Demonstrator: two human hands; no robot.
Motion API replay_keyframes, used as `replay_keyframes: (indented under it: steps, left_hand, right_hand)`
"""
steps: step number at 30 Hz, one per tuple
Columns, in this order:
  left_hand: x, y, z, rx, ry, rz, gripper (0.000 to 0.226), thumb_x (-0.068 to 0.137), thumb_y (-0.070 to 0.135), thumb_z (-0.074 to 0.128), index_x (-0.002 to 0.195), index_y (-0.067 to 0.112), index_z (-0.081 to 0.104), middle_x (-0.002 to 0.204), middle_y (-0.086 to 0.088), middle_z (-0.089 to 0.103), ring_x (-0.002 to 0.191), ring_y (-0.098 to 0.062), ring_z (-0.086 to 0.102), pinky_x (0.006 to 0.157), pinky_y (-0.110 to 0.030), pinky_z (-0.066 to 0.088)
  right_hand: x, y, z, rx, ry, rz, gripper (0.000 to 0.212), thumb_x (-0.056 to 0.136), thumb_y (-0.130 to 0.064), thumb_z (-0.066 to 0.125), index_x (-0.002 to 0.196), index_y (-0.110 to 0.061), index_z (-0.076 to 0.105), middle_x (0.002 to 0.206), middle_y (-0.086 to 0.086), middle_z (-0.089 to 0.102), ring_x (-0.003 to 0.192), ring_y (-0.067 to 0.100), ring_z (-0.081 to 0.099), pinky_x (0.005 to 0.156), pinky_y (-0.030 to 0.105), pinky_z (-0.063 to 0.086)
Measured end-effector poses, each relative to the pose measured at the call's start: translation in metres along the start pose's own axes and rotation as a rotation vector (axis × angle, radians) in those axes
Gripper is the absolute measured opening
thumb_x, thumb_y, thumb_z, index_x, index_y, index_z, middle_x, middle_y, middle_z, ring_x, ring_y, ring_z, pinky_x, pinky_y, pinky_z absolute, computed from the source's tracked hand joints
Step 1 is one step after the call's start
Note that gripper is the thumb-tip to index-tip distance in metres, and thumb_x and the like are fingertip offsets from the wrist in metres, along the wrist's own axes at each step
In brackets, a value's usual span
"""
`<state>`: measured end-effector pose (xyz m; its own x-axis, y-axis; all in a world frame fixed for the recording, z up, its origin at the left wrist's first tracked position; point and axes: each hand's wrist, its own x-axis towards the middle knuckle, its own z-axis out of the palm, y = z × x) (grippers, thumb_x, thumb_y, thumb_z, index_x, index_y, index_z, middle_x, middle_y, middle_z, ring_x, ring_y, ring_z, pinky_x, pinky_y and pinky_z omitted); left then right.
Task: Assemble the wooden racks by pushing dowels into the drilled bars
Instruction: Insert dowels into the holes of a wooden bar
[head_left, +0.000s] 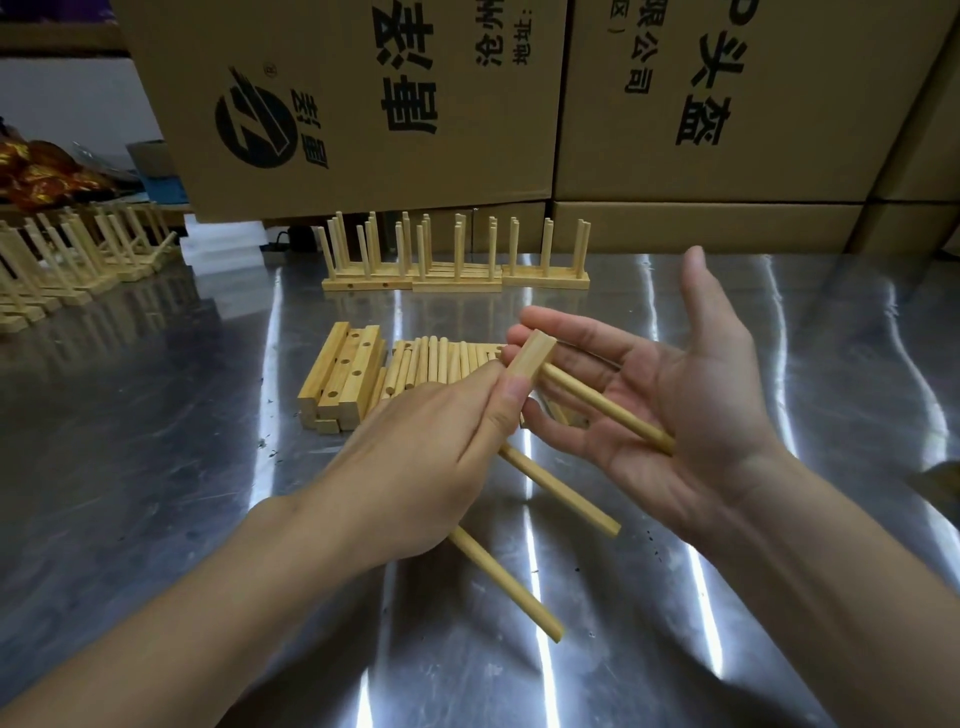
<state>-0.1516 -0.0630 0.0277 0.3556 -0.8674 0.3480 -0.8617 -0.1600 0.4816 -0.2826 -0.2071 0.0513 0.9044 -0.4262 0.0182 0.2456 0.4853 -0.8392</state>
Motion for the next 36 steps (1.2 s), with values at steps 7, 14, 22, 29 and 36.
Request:
replay_keyframes:
  steps: [7,14,22,29,36]
  left_hand:
    - [-0.001,0.002,0.001,0.052,-0.023,0.01,0.05,0.107,0.067,0.01,0.091,0.04,0.049,0.074,0.004,0.06,0.07,-0.014,0.059,0.058,-0.032,0.043]
    - [-0.001,0.001,0.006,-0.029,-0.048,0.011,0.051,0.11,0.065,0.014,0.083,0.038,0.048,0.072,0.008,0.058,0.064,-0.015,0.056,0.06,-0.038,0.045]
    - [0.001,0.0,0.007,-0.111,-0.029,0.026,0.054,0.11,0.064,0.016,0.086,0.033,0.053,0.069,0.006,0.057,0.062,-0.015,0.056,0.06,-0.041,0.048]
    - [0.008,-0.007,0.018,-0.654,0.113,-0.117,0.056,0.107,0.066,0.03,0.089,0.021,0.057,0.056,0.007,0.05,0.049,-0.01,0.051,0.047,-0.024,0.044]
    - [0.018,-0.032,0.014,-1.104,0.327,-0.429,0.041,0.108,0.063,0.036,0.102,0.036,0.065,0.095,-0.003,0.066,0.073,-0.014,0.069,0.064,-0.03,0.057]
  right_hand:
    - [-0.004,-0.001,0.001,-0.035,0.063,0.043,0.105,0.087,-0.092,0.034,0.114,-0.003,0.08,0.125,0.02,0.075,0.119,0.031,0.073,0.095,0.048,0.06]
    - [-0.004,0.0,0.004,-0.069,0.172,0.053,0.108,0.085,-0.094,0.033,0.108,0.0,0.081,0.121,0.022,0.076,0.116,0.032,0.074,0.084,0.047,0.061]
    - [-0.005,-0.005,0.007,-0.105,0.181,0.058,0.11,0.087,-0.094,0.027,0.104,-0.001,0.083,0.116,0.021,0.077,0.117,0.034,0.073,0.087,0.049,0.062]
    - [-0.001,-0.014,-0.008,0.086,0.142,0.019,0.102,0.088,-0.091,0.03,0.126,-0.009,0.077,0.128,0.019,0.074,0.12,0.038,0.072,0.099,0.064,0.056]
    - [0.009,0.02,-0.007,-0.393,0.195,0.047,0.024,0.1,-0.009,0.059,0.114,-0.013,0.078,0.105,0.012,0.08,0.085,0.014,0.077,0.071,0.031,0.058]
